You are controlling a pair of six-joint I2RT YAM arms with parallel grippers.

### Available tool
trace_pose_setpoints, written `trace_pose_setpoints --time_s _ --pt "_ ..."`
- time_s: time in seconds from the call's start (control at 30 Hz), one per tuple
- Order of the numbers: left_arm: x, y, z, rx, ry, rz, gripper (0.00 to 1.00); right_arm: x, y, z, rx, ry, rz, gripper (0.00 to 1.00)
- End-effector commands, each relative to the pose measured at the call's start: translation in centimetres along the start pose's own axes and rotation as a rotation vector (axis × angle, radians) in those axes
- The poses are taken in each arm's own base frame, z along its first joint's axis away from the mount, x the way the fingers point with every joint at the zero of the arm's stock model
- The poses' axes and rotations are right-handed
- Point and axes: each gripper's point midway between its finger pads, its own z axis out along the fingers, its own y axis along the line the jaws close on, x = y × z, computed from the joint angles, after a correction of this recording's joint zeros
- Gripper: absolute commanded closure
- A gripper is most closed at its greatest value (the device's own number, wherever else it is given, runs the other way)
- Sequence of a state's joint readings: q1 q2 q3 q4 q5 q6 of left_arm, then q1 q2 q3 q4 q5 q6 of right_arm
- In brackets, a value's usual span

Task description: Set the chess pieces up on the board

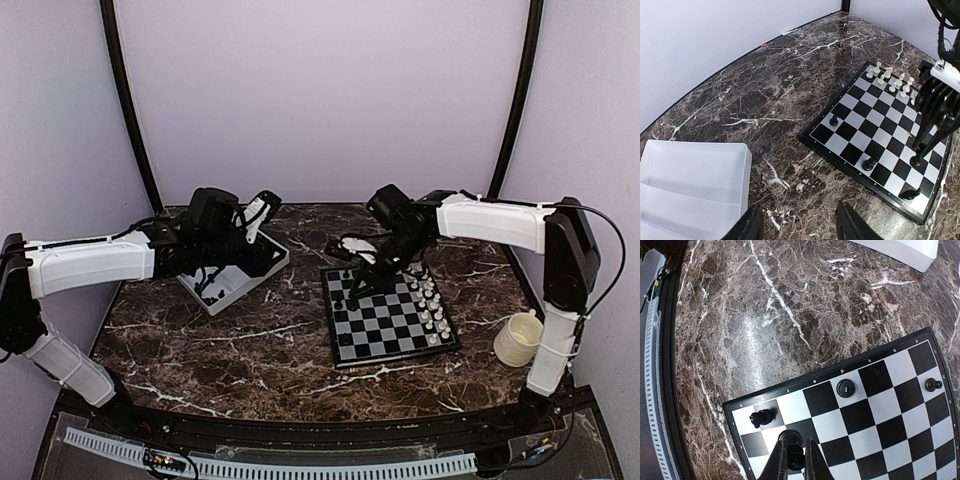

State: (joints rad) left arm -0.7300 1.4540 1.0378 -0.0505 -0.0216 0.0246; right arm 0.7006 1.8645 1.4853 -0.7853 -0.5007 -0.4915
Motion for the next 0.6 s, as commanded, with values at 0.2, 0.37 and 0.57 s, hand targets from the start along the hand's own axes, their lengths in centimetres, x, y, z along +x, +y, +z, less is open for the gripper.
trace_pose_setpoints --time_s 0.2,0.37,0.57 --pt "-0.8 0.3 -0.5 -0.010 -0.018 -0.050 0.48 -3.4 -3.9 0.1 0.161 -0.046 -0.038 0.99" --pt "-0.7 0.3 -0.4 -0.007 -0.013 -0.054 0.48 -4.4 -6.4 1.0 0.213 -0.063 -0.009 0.99" --pt "-0.6 0.1 -0.3 0.001 -0.007 -0.060 0.48 -5.5 -8.8 2.7 0.223 -0.059 0.047 0.99"
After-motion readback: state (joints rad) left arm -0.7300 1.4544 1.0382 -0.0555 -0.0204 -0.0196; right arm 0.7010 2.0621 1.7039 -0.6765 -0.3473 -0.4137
